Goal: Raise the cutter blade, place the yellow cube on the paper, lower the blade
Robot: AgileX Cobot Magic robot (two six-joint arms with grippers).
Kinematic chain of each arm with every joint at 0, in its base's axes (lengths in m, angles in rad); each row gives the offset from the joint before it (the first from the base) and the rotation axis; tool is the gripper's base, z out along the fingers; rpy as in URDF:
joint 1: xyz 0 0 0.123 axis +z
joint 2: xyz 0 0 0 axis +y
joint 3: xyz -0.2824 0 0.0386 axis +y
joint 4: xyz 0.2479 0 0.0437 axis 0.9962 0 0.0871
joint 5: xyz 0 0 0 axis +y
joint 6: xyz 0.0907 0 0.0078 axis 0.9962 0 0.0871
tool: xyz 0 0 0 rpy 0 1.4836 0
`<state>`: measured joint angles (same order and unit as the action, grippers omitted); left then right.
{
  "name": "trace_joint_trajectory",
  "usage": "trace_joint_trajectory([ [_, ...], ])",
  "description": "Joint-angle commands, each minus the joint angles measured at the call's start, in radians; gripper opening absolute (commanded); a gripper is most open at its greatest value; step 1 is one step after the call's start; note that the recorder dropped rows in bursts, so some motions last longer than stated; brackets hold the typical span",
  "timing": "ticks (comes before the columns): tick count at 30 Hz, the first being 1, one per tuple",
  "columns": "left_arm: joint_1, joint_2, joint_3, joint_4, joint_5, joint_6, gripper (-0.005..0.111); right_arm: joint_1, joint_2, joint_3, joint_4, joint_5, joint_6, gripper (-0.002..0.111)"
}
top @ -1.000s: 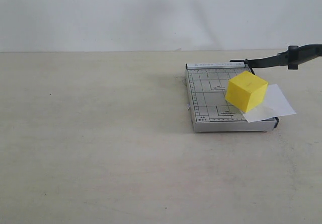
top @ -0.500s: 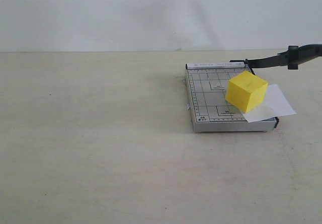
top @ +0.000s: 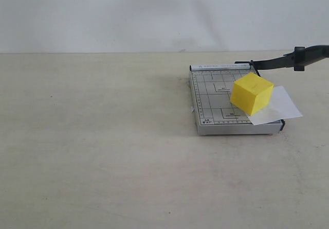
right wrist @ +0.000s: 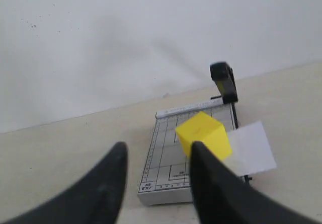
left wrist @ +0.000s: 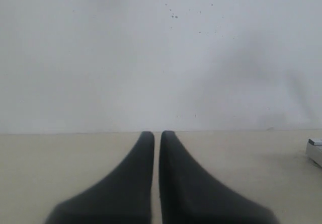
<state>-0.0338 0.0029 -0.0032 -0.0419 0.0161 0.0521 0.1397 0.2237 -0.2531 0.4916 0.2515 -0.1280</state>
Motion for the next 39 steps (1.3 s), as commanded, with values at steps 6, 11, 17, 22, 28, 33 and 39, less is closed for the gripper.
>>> trace_joint_trajectory([
  [6,0.003,-0.003,0.003,0.004,0.017,-0.006,0.004,-0.003,0.418,-0.42,-0.62,0.38,0.45,0.064],
  [11,0.003,-0.003,0.003,-0.004,0.336,-0.003,0.004,-0.003,0.724,-0.726,-0.567,0.568,0.282,0.064],
  [17,0.003,-0.003,0.003,-0.014,0.335,-0.006,0.004,-0.003,1.072,-1.06,-0.486,0.825,0.12,0.064],
  [22,0.003,-0.003,0.003,-0.014,0.335,-0.006,0.004,-0.003,1.28,-1.243,-0.48,0.97,0.068,0.063],
  [28,0.003,-0.003,0.003,-0.014,0.335,-0.006,0.004,-0.003,1.389,-1.289,-0.492,0.97,0.062,0.063],
  [33,0.003,-0.003,0.003,-0.014,0.335,-0.004,0.004,-0.003,1.402,-1.289,-0.558,0.97,0.059,0.063],
  [39,0.003,-0.003,0.003,-0.014,0.335,-0.004,0.004,-0.003,1.405,-1.289,-0.568,0.97,0.059,0.062],
])
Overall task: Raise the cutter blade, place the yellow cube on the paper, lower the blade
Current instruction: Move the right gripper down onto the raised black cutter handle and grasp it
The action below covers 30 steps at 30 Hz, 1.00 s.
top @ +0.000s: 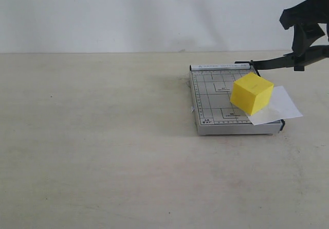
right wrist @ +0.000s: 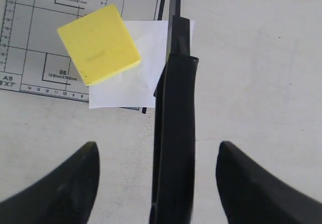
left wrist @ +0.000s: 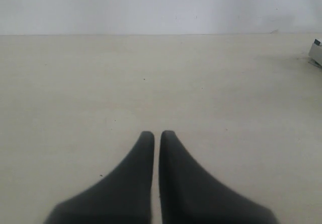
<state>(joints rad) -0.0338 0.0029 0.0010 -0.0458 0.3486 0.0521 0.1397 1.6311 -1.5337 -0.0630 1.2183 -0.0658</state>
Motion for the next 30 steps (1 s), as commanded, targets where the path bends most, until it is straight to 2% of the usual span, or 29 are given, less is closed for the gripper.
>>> trace_joint_trajectory([
  [1,0.003,-0.003,-0.001,-0.01,0.003,-0.004,0.004,-0.003,-0.003,-0.008,-0.018,0.003,-0.003,0.061],
  [5,0.003,-0.003,-0.001,-0.01,0.003,-0.004,0.004,-0.003,-0.003,-0.008,-0.051,0.003,-0.003,0.054],
  [30,0.003,-0.003,-0.001,-0.01,0.003,-0.004,0.004,-0.003,0.04,-0.002,0.005,0.003,0.003,0.054],
])
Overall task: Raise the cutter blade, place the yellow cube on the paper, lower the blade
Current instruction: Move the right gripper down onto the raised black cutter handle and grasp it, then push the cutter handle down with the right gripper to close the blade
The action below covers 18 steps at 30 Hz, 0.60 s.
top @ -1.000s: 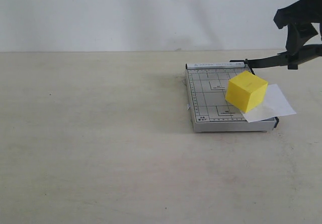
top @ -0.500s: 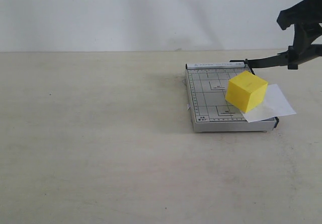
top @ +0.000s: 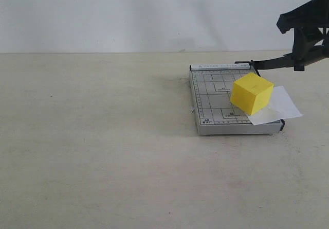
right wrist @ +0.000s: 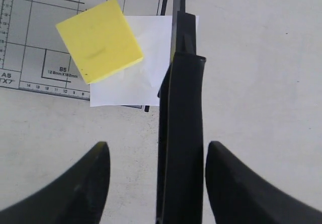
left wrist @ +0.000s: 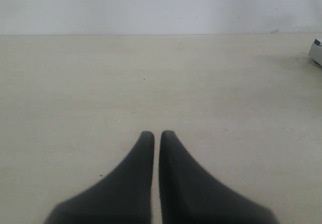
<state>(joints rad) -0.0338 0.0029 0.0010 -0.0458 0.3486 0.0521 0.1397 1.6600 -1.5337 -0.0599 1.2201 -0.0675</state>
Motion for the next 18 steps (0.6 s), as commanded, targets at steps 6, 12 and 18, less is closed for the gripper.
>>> trace_joint_trajectory([
  [6,0.003,-0.003,-0.001,-0.01,0.003,-0.004,0.004,-0.003,0.017,-0.002,-0.006,0.001,0.03,0.054],
  [12,0.003,-0.003,-0.001,-0.01,0.003,-0.004,0.004,-0.003,0.017,-0.002,-0.02,0.001,0.033,0.054],
  [18,0.003,-0.003,-0.001,-0.01,0.003,-0.004,0.004,-0.003,0.017,-0.002,-0.053,0.001,0.036,0.05],
])
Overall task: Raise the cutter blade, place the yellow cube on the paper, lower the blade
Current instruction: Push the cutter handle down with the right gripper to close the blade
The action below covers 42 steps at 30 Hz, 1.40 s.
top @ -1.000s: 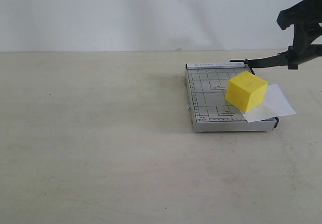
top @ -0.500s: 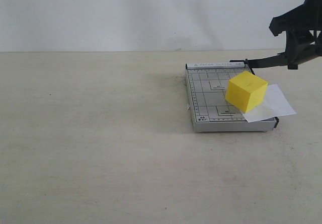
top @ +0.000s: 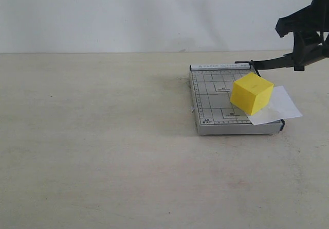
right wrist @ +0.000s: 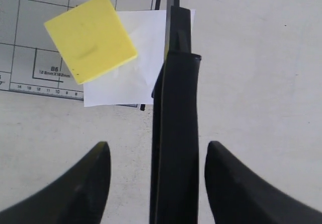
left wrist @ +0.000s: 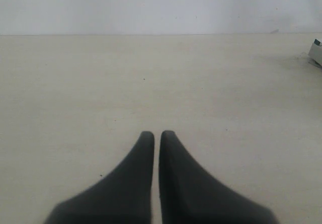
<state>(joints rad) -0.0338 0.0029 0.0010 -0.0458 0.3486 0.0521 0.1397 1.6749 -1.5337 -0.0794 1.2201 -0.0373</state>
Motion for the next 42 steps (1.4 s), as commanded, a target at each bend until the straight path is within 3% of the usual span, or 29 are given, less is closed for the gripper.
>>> trace_joint_trajectory([
  [1,0.003,-0.003,-0.001,-0.01,0.003,-0.004,0.004,-0.003,0.002,-0.002,-0.034,0.001,0.006,0.046],
  [6,0.003,-0.003,-0.001,-0.01,0.003,-0.004,0.004,-0.003,0.002,-0.002,-0.034,0.001,0.006,0.03],
  [13,0.003,-0.003,-0.001,-0.01,0.003,-0.004,0.004,-0.003,-0.001,0.009,-0.034,0.001,-0.002,0.027],
  [19,0.003,-0.003,-0.001,-0.01,0.003,-0.004,0.004,-0.003,-0.039,0.178,-0.047,0.001,-0.032,0.0],
  [31,0.002,-0.003,-0.001,-0.01,0.003,-0.004,0.004,-0.003,-0.107,0.532,-0.027,-0.211,0.004,0.0],
  [42,0.002,-0.003,-0.001,-0.01,0.003,-0.004,0.004,-0.003,-0.107,0.83,-0.011,-0.532,0.037,0.0],
])
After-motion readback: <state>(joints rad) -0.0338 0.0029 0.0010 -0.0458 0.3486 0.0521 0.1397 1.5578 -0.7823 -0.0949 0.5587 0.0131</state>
